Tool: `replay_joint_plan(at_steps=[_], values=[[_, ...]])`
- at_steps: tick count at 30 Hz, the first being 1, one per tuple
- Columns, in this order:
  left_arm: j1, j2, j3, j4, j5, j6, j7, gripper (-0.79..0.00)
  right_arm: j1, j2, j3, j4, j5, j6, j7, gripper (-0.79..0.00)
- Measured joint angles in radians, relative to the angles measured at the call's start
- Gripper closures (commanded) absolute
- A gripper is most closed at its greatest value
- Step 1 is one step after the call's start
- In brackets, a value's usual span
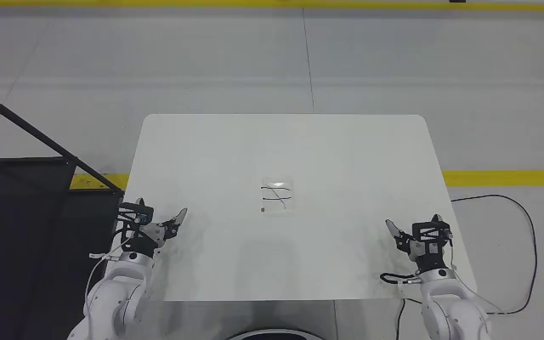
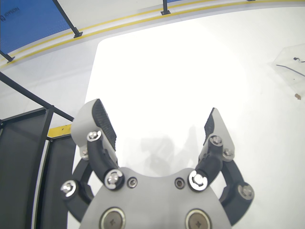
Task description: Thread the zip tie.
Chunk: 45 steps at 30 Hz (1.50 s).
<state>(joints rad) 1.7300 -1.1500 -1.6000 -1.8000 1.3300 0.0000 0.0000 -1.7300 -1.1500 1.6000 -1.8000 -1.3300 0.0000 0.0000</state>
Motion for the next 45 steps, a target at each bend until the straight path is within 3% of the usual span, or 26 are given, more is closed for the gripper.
replay_joint_plan(at_steps=[23,28,31,35,40,43,45], values=[[0.005,0.002,0.005,-0.009,0.001,-0.014,-0.004,-0.785,0.000,0.000,0.000,0.000,0.000,0.000,0.000,-0.785],[0.052,0.015,-0.068,-0.042,-0.039,-0.256,0.134,-0.785,-0.008,-0.003,0.001,-0.004,-0.003,0.018,-0.027,-0.785],[0.066,0.021,-0.105,-0.063,-0.082,-0.374,0.160,-0.785,-0.034,-0.007,0.000,-0.020,0.011,0.026,-0.070,-0.785],[0.066,0.031,-0.146,-0.078,-0.181,-0.548,0.138,-0.785,-0.068,-0.007,0.012,-0.044,0.044,-0.024,-0.105,-0.785],[0.011,0.049,-0.183,-0.026,-0.430,-0.795,-0.004,-0.785,-0.101,-0.001,0.066,-0.076,0.106,-0.159,-0.107,-0.785],[-0.019,0.054,-0.199,0.005,-0.553,-0.804,-0.117,-0.785,-0.111,0.001,0.087,-0.089,0.107,-0.170,-0.094,-0.785],[-0.016,0.054,-0.198,0.004,-0.539,-0.775,-0.102,-0.785,-0.111,0.001,0.087,-0.089,0.106,-0.168,-0.094,-0.785]])
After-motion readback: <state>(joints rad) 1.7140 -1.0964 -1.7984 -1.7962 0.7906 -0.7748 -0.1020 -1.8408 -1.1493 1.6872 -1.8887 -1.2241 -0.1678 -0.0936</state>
